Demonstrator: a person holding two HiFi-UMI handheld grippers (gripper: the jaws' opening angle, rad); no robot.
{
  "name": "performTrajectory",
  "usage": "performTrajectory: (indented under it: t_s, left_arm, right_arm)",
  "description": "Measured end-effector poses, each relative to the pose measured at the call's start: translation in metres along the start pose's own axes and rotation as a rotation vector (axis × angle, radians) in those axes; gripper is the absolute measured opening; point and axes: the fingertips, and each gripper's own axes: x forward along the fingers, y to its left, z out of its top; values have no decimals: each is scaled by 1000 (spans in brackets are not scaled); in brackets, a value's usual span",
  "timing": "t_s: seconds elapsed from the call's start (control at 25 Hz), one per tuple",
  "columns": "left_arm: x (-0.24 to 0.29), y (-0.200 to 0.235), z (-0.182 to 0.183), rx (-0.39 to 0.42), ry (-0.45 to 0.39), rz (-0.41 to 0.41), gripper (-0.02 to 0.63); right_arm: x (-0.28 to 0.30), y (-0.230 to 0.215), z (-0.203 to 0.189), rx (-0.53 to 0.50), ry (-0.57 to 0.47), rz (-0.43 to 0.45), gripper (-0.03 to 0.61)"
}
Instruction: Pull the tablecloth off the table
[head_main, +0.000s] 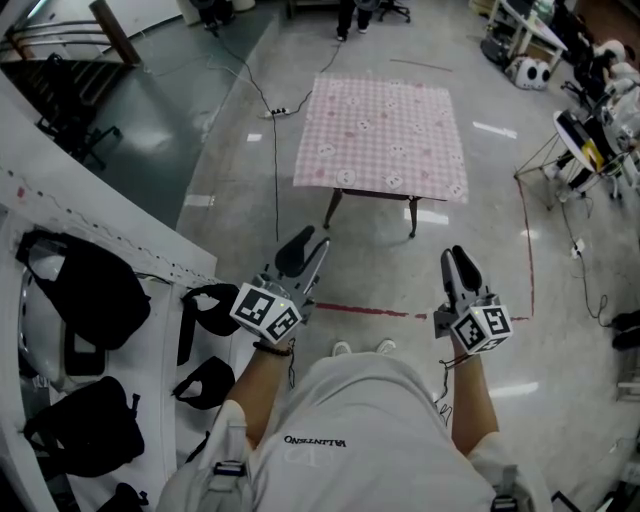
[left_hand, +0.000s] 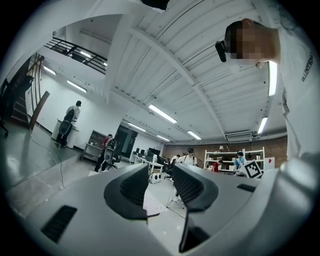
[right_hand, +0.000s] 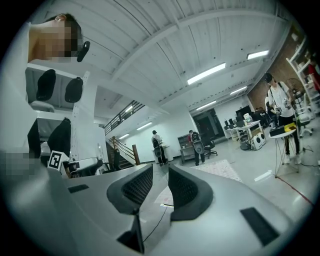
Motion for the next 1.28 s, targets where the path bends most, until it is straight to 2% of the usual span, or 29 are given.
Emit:
performTrajectory:
  t_s: [0.2, 0.68, 1.0, 1.28]
  left_arm:
    - [-6, 9, -8, -53, 5, -5, 141]
    - [4, 26, -15, -76, 10, 14, 141]
    - [45, 43, -22, -91, 11, 22, 141]
    - [100, 59, -35, -91, 34, 24, 140]
  right_arm:
    - [5, 9, -14, 27, 20, -4, 107]
    - [33, -3, -20, 55, 28, 14, 106]
    - [67, -30, -18, 80, 32, 46, 106]
    - [105, -75, -20, 115, 56, 56, 107]
